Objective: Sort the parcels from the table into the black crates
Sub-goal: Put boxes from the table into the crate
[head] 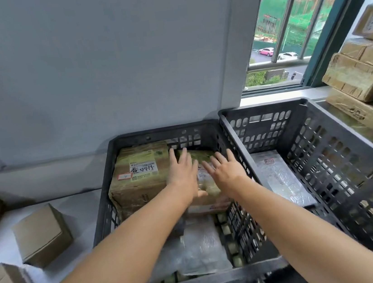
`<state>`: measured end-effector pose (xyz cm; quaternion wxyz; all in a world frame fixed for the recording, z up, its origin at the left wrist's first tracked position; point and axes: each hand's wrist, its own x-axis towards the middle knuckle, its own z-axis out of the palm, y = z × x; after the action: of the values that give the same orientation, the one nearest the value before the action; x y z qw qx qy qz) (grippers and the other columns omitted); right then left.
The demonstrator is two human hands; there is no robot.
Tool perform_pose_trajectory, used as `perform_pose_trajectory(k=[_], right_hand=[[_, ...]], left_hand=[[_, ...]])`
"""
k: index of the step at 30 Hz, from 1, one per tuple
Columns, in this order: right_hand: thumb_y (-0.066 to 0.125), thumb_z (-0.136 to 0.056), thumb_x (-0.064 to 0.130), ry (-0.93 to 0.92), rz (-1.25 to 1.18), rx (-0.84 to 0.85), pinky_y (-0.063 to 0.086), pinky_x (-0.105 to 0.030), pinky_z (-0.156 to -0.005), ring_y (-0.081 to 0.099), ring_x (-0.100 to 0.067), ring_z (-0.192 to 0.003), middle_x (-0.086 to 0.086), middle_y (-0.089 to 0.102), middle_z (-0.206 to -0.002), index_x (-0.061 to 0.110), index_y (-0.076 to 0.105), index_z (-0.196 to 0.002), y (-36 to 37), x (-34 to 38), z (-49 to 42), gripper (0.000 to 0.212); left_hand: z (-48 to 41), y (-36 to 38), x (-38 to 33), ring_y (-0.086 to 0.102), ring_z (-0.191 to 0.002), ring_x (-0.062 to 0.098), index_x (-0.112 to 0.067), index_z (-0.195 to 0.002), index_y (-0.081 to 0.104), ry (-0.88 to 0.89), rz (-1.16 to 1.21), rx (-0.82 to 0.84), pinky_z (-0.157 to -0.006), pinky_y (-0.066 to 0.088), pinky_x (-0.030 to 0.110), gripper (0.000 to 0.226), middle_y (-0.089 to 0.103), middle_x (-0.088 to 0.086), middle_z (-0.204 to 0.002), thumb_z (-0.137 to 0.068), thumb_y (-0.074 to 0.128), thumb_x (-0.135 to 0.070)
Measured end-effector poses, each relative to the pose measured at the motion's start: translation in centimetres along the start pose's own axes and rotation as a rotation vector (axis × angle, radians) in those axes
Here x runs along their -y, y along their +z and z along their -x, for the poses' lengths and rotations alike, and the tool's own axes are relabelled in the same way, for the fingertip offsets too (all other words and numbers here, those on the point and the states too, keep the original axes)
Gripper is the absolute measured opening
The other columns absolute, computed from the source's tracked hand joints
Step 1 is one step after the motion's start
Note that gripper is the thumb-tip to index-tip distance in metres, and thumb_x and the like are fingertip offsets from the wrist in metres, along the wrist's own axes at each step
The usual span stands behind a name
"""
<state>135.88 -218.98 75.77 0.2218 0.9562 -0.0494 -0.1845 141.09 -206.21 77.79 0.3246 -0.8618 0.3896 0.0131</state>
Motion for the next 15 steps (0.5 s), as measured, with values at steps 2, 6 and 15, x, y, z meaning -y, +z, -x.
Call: perform_pose_trajectory(k=[2, 6, 15], right_hand=[[0.058, -0.084, 0.069, -0.01, -0.042, -0.036, 0.001, -0.057, -0.121, -0.002, -0.032, -0.153, -0.012, 0.002, -0.166, 0.016, -0.014, -0.157, -0.8, -0.8, 0.7, 0.115], [0.057, -0.081, 0.073, -0.033, -0.111, -0.082, 0.003, -0.056, -0.121, -0.002, -0.031, -0.153, -0.01, 0.001, -0.166, 0.017, -0.014, -0.157, -2.1, -1.5, 1.4, 0.118], [0.038, -0.092, 0.072, 0.029, -0.376, -0.329, 0.003, -0.061, -0.119, 0.002, -0.029, -0.153, -0.004, 0.005, -0.166, 0.025, -0.004, -0.159, -9.9, 0.0, 2.2, 0.092]], left_hand=[[1.1, -0.6, 1.4, -0.013, -0.151, 0.037, -0.015, -0.158, -0.003, -0.027, 0.143, -0.041, -0.116, -0.001, 0.067, 0.103, -0.006, 0.017, -0.165, -0.086, 0.021, -0.084], [3.2, -0.4, 4.2, -0.011, -0.151, 0.035, -0.021, -0.158, -0.003, -0.135, 0.285, -0.108, -0.117, 0.0, 0.065, 0.096, -0.004, 0.013, -0.166, -0.087, 0.019, -0.082], [7.5, 0.9, 12.5, -0.011, -0.152, 0.031, -0.027, -0.158, -0.002, -0.322, 0.475, -0.18, -0.118, 0.004, 0.062, 0.091, -0.003, 0.005, -0.167, -0.087, 0.016, -0.082]])
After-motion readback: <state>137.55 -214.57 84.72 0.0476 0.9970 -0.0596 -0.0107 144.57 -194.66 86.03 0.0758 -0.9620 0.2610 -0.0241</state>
